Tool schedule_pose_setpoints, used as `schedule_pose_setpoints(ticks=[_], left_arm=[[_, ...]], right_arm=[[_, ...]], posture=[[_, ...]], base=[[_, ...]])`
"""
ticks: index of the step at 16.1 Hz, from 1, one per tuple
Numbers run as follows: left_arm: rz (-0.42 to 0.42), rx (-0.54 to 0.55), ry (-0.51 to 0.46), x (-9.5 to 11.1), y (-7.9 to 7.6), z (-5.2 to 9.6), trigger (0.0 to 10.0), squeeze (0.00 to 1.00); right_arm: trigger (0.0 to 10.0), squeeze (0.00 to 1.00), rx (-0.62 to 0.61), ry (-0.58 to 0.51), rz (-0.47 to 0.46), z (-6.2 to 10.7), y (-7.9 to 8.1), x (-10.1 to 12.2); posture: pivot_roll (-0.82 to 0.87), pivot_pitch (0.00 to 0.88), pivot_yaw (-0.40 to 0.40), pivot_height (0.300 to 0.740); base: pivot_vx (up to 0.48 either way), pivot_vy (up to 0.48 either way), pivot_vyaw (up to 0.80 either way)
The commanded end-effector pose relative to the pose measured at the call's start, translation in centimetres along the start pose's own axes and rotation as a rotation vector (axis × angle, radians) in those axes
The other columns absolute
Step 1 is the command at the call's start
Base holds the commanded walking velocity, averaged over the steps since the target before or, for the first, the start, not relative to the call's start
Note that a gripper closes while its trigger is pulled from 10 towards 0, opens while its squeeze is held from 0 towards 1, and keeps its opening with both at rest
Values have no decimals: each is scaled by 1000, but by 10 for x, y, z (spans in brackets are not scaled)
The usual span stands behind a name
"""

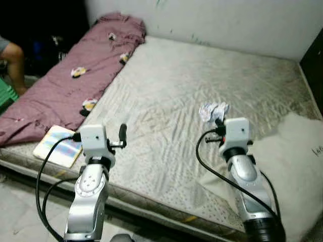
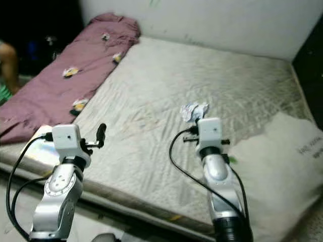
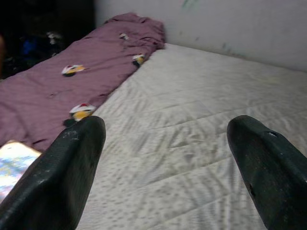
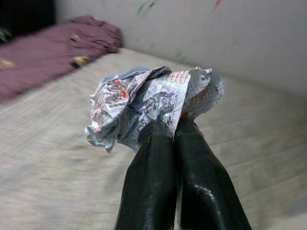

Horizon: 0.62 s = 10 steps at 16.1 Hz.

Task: Clean up the room

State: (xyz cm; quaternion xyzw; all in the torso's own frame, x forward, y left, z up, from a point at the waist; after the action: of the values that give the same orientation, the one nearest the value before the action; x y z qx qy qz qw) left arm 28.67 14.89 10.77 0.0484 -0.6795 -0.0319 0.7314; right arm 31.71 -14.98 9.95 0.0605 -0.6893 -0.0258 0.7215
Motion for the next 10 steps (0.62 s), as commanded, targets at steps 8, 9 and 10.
schedule_pose_setpoints(ticks=[8,9,10], left_arm=[[5,7,-25,2,3,-3,10000,0],[-6,1,-49,6,1,-3,10000,0],[-2,4,-67,10,0,-2,10000,0]], right_arm=[[10000,0,47,20,-41,-3,15,-1],[10000,0,54,18,-36,-3,15,0],[10000,0,69,9,-33,-3,17,1]], posture=[[-4,8,-7,740],[-4,8,-7,740],[-4,7,-8,740]], base=[[0,395,-200],[0,0,-800],[0,0,-575]])
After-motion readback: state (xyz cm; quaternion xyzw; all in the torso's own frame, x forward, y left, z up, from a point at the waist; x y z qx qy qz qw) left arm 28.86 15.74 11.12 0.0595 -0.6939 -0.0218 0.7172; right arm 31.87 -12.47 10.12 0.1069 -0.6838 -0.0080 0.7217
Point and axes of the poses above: a point about 5 cm out from each wrist's last joint towards the gripper, its own z axis pointing back from the gripper into the wrist, its own x axis along the axis of the wrist's last joint, y = z × x, the point moved 3 cm from there along -z, pointing out of the wrist towards the gripper, and after that the axes turned 10 degrees about -z, right-handed, at the moved point
